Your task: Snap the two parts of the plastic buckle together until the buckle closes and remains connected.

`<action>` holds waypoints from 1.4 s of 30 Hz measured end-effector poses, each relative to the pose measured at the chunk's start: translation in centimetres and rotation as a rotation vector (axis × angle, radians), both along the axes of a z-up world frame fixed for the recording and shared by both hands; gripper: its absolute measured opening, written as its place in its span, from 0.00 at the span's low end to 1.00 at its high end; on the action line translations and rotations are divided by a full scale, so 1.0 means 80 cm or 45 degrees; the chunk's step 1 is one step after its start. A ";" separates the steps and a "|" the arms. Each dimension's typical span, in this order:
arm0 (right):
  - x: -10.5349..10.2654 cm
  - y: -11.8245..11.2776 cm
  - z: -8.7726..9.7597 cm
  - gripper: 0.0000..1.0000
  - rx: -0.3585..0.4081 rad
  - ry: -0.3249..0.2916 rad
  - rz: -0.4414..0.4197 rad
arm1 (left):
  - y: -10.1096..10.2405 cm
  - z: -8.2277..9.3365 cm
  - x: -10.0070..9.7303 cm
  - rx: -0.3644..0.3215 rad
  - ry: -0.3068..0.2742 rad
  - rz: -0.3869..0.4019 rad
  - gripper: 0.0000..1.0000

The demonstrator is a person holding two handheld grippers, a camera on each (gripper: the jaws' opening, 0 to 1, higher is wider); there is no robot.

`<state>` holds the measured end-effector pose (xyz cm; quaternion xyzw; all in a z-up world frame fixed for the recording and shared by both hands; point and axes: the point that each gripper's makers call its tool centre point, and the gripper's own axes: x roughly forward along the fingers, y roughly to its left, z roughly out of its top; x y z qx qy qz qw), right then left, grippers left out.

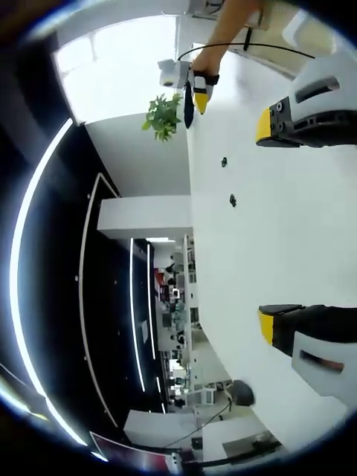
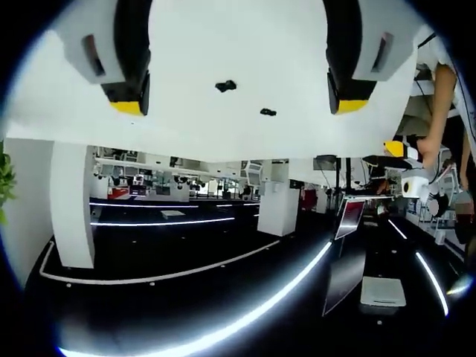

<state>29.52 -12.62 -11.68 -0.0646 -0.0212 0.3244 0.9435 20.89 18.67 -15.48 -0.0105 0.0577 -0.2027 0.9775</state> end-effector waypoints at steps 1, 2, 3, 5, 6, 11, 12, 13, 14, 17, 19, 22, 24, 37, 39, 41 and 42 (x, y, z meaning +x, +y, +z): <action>0.003 0.001 0.000 1.00 -0.004 0.000 0.002 | 0.000 0.000 0.000 0.000 0.000 0.000 0.88; 0.007 0.001 -0.001 1.00 -0.006 0.004 0.003 | 0.000 0.000 0.000 0.000 0.001 0.000 0.88; 0.011 0.001 -0.002 1.00 -0.004 0.011 0.006 | 0.000 -0.001 0.000 0.001 0.002 -0.001 0.88; 0.018 0.001 -0.006 1.00 0.003 0.039 -0.002 | 0.000 -0.001 0.000 0.002 0.003 -0.003 0.88; 0.023 0.000 -0.007 1.00 0.006 0.052 -0.012 | 0.001 -0.001 0.000 0.002 0.003 -0.003 0.88; 0.040 0.001 -0.014 1.00 -0.008 0.079 -0.020 | 0.004 -0.001 -0.001 0.004 0.003 0.001 0.88; 0.043 0.002 -0.017 1.00 -0.019 0.088 -0.023 | 0.005 -0.001 -0.001 0.002 0.003 0.002 0.88; 0.044 0.005 -0.019 1.00 -0.029 0.099 -0.022 | 0.005 -0.002 -0.001 0.000 0.003 0.003 0.88; 0.048 0.007 -0.023 1.00 -0.034 0.113 -0.021 | 0.006 -0.002 0.000 -0.001 0.003 0.004 0.88; 0.054 0.012 -0.033 1.00 -0.015 0.166 -0.019 | 0.007 -0.003 0.000 -0.003 0.006 0.005 0.88; 0.060 0.013 -0.039 1.00 -0.015 0.192 -0.026 | 0.008 -0.003 0.000 -0.004 0.007 0.006 0.88; 0.066 0.015 -0.047 1.00 -0.029 0.214 -0.025 | 0.008 -0.003 0.000 -0.005 0.004 0.007 0.88; 0.072 0.015 -0.049 0.99 -0.041 0.220 -0.033 | 0.008 -0.003 0.000 -0.007 0.003 0.006 0.88; 0.096 0.029 -0.074 0.94 -0.193 0.262 -0.009 | 0.008 -0.003 0.000 -0.007 0.004 0.005 0.88; 0.101 0.029 -0.084 0.91 -0.237 0.302 -0.009 | 0.008 -0.003 0.000 -0.008 0.003 0.006 0.88; 0.103 0.030 -0.089 0.87 -0.255 0.316 0.000 | 0.007 -0.003 0.000 -0.006 0.005 0.003 0.88; 0.104 0.031 -0.091 0.85 -0.264 0.323 0.005 | 0.007 -0.003 0.000 -0.005 0.003 0.000 0.88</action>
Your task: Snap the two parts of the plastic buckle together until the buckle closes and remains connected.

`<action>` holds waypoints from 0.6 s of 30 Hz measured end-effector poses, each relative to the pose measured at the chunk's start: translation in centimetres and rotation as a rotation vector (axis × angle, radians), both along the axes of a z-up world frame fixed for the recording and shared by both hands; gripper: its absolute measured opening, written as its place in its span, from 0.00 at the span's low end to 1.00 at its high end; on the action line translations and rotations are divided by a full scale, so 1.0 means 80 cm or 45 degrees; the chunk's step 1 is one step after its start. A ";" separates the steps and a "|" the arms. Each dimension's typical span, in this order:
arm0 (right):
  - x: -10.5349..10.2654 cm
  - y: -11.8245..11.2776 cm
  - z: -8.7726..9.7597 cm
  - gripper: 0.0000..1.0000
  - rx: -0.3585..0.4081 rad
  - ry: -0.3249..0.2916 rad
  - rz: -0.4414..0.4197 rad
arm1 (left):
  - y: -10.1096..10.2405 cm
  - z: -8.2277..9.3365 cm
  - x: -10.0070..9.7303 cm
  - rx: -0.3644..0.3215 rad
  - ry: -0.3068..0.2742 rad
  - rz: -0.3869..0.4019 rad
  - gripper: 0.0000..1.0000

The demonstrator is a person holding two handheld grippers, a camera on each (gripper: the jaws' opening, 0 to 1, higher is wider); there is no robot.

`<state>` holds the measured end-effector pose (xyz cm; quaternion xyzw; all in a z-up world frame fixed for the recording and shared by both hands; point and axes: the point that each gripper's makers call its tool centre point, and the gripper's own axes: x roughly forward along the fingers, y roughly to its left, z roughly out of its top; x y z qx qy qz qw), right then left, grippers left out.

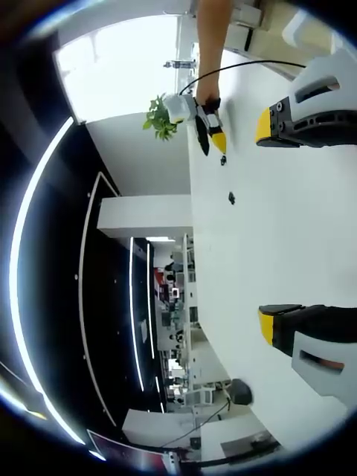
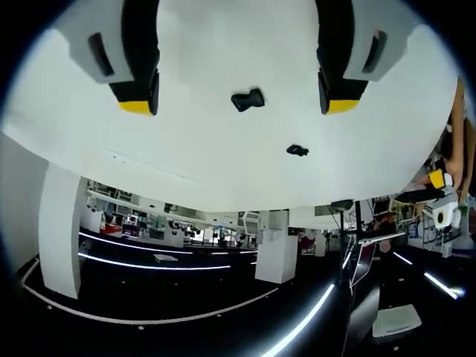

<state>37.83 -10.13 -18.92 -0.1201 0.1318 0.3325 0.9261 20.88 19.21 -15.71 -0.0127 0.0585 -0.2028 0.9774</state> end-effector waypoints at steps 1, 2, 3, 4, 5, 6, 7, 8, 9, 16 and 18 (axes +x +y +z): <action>0.001 0.001 -0.001 0.84 -0.003 0.004 0.003 | -0.001 0.000 0.000 -0.001 -0.002 -0.003 0.88; 0.002 0.001 -0.002 0.83 -0.006 0.007 0.005 | -0.001 0.001 -0.001 -0.004 -0.004 -0.004 0.88; 0.002 0.002 -0.003 0.81 -0.010 0.012 0.007 | -0.001 0.001 -0.001 -0.006 -0.005 -0.005 0.88; 0.002 0.002 -0.003 0.80 -0.012 0.014 0.008 | -0.001 0.001 -0.001 -0.006 -0.005 -0.005 0.88; 0.001 0.003 -0.004 0.79 -0.014 0.017 0.011 | -0.001 0.001 -0.001 -0.006 -0.004 -0.004 0.88; 0.001 0.005 -0.004 0.77 -0.017 0.022 0.015 | 0.000 0.000 -0.001 -0.005 -0.003 -0.003 0.88; 0.000 0.006 -0.005 0.75 -0.018 0.025 0.016 | 0.000 0.000 -0.001 -0.006 -0.001 -0.003 0.88; 0.000 0.007 -0.005 0.73 -0.018 0.027 0.021 | 0.000 0.000 -0.001 -0.007 -0.001 -0.003 0.88; -0.002 0.010 -0.006 0.71 -0.020 0.035 0.029 | 0.000 0.000 -0.001 -0.009 -0.001 -0.003 0.88; -0.006 0.016 -0.015 0.58 -0.023 0.079 0.052 | 0.001 0.000 -0.001 -0.008 0.000 -0.004 0.88; -0.007 0.017 -0.019 0.55 -0.029 0.092 0.053 | 0.000 0.000 -0.001 -0.006 0.000 -0.006 0.88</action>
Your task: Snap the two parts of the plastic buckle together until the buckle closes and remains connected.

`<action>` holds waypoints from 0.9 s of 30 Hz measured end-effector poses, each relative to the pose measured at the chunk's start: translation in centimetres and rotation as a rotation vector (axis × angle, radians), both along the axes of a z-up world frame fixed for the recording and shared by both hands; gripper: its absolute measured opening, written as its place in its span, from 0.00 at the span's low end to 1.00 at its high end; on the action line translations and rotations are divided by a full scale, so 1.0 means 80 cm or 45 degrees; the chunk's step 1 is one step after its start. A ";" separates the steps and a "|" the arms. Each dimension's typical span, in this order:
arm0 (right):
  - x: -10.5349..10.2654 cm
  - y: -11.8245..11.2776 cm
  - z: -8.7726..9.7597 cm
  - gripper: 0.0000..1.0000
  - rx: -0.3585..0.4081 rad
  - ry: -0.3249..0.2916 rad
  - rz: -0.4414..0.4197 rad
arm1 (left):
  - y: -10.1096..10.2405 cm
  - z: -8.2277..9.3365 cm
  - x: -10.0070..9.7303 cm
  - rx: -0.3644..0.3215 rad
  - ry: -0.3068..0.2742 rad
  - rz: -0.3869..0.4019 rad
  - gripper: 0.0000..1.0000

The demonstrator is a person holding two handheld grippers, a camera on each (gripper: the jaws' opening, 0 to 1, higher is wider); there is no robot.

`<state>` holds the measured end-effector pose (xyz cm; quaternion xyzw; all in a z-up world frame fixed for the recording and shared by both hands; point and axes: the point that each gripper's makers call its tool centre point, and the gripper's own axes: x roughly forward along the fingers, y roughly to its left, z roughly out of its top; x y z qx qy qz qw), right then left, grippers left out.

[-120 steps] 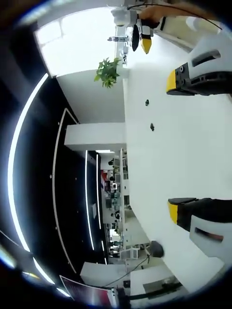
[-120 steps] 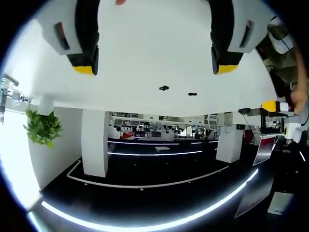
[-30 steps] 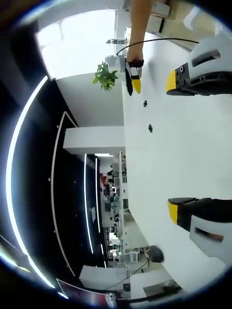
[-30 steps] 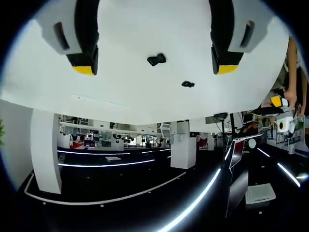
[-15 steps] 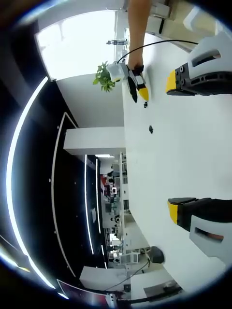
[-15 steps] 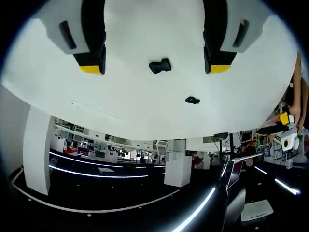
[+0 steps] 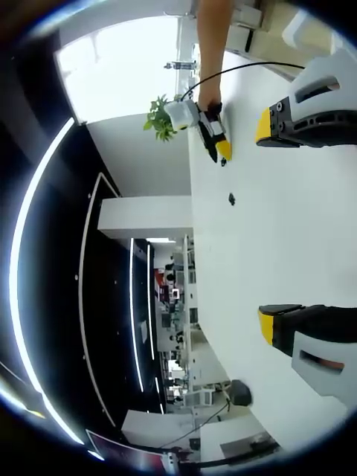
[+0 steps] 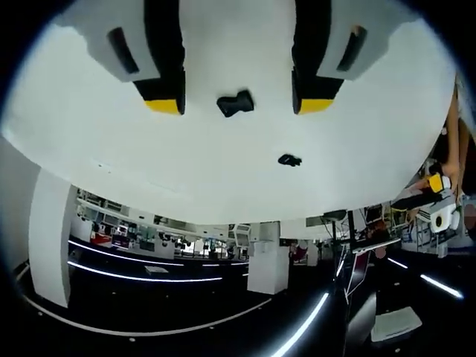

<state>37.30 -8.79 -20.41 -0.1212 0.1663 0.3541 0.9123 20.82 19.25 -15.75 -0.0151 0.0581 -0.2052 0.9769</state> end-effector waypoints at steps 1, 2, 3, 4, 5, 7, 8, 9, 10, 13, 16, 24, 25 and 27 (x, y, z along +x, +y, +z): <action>0.000 0.000 -0.001 0.53 -0.002 0.006 0.003 | 0.000 0.000 0.000 0.000 0.000 0.000 0.88; 0.000 0.000 -0.001 0.51 0.003 0.005 0.004 | 0.000 0.000 0.000 0.000 0.001 -0.001 0.88; 0.001 0.000 -0.001 0.48 0.004 0.006 0.002 | 0.000 0.000 0.000 0.001 0.001 -0.002 0.88; 0.002 -0.001 0.000 0.45 0.005 0.007 0.000 | -0.001 0.000 0.000 0.001 0.001 -0.002 0.88; 0.004 -0.001 0.000 0.42 0.009 0.005 -0.003 | -0.001 0.000 0.000 0.001 0.001 -0.002 0.88; 0.003 -0.002 0.000 0.36 0.014 0.009 -0.010 | -0.001 0.000 0.000 0.001 0.001 -0.003 0.88; 0.003 -0.002 -0.001 0.34 0.015 0.014 -0.011 | -0.001 0.000 0.000 0.002 0.001 -0.004 0.88; 0.003 -0.002 -0.001 0.32 0.022 0.015 -0.013 | -0.001 0.000 0.000 0.002 0.001 -0.005 0.88; 0.002 -0.003 -0.001 0.31 0.027 0.016 -0.014 | -0.001 0.000 0.000 0.002 0.000 -0.004 0.88; 0.000 -0.004 -0.002 0.28 0.033 0.016 -0.017 | -0.001 0.000 -0.001 0.002 0.001 -0.004 0.88; -0.003 -0.005 -0.002 0.24 0.036 0.018 -0.022 | -0.001 0.000 -0.001 0.002 0.002 -0.005 0.88; -0.013 -0.004 -0.002 0.17 0.018 0.022 -0.025 | -0.005 0.000 -0.001 0.007 0.003 -0.011 0.88; -0.011 -0.006 -0.002 0.16 0.018 0.017 -0.030 | -0.005 0.000 -0.001 0.008 0.003 -0.011 0.88; -0.012 -0.009 -0.001 0.16 0.033 0.014 -0.043 | -0.007 0.000 -0.001 0.010 0.003 -0.014 0.88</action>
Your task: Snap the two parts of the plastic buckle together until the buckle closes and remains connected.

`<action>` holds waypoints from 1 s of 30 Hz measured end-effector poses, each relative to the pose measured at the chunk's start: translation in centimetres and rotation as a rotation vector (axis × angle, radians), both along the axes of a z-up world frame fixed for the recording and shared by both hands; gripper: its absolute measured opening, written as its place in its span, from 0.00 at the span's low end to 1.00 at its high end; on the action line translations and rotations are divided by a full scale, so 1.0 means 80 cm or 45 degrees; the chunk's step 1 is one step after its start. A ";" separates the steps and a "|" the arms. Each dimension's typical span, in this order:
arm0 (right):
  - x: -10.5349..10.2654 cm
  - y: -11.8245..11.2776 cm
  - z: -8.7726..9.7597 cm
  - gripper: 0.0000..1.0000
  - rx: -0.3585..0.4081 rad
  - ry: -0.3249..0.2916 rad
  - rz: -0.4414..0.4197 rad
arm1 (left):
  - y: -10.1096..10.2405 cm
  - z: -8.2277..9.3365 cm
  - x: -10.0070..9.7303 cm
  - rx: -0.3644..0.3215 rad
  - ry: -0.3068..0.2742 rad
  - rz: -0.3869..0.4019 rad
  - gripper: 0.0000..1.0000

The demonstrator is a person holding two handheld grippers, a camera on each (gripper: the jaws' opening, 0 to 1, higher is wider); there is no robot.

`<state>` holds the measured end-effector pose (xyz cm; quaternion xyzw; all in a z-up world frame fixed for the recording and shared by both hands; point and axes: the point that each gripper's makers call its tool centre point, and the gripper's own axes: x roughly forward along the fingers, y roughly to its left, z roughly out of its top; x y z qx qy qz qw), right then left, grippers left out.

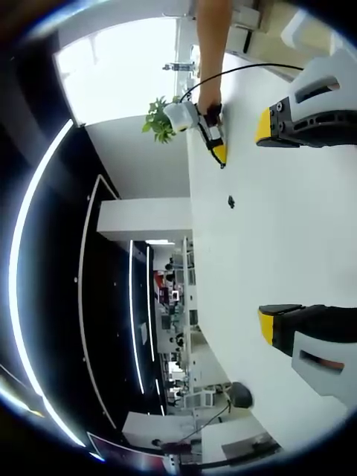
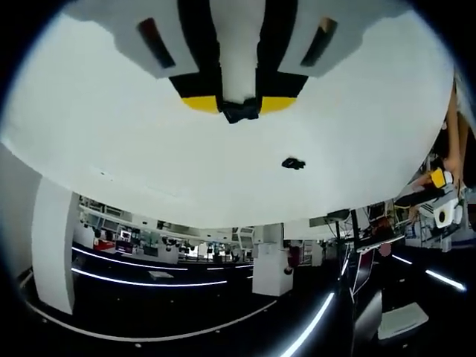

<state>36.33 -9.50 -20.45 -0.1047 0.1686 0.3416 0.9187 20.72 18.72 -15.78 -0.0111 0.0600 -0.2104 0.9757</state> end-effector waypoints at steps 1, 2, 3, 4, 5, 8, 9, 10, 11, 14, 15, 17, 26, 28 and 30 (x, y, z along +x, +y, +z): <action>0.001 -0.001 -0.001 0.16 0.003 0.002 -0.004 | 0.000 0.000 0.000 0.000 -0.001 -0.001 0.88; 0.004 -0.003 -0.001 0.16 0.005 0.005 -0.008 | -0.001 0.000 0.000 0.000 -0.001 -0.002 0.88; 0.005 -0.005 -0.001 0.16 0.011 0.003 -0.011 | -0.001 0.000 0.000 0.000 0.000 -0.003 0.88; 0.007 -0.007 -0.001 0.16 0.015 0.002 -0.018 | -0.001 -0.001 0.001 0.001 0.002 -0.004 0.88; 0.008 -0.008 -0.001 0.16 0.016 0.002 -0.020 | -0.001 -0.001 0.001 0.001 0.003 -0.004 0.88; 0.014 -0.017 0.002 0.16 0.020 -0.010 -0.068 | -0.001 -0.003 0.002 0.004 0.009 -0.004 0.88; 0.014 -0.019 0.003 0.16 0.025 -0.014 -0.080 | -0.001 -0.003 0.002 0.004 0.009 -0.003 0.88; 0.017 -0.025 0.006 0.16 0.037 -0.019 -0.120 | -0.001 -0.003 0.002 0.002 0.008 -0.002 0.88; 0.020 -0.031 0.007 0.16 0.042 -0.023 -0.170 | -0.001 -0.002 0.002 0.001 0.007 -0.002 0.88; 0.024 -0.042 0.015 0.16 0.046 -0.056 -0.238 | -0.001 -0.003 0.002 0.002 0.009 0.000 0.88; 0.025 -0.046 0.017 0.16 0.048 -0.063 -0.269 | -0.001 -0.003 0.002 0.004 0.010 0.000 0.88; 0.024 -0.051 0.020 0.16 0.048 -0.070 -0.300 | -0.002 -0.003 0.002 0.005 0.011 -0.004 0.88; 0.007 -0.082 0.020 0.16 0.071 -0.002 -0.553 | -0.007 -0.003 0.001 0.011 0.008 -0.015 0.88; 0.001 -0.088 0.020 0.16 0.052 -0.008 -0.589 | -0.007 -0.003 0.001 0.010 0.008 -0.014 0.88; -0.005 -0.089 0.020 0.16 0.042 -0.006 -0.595 | -0.008 -0.004 0.002 0.012 0.013 -0.017 0.88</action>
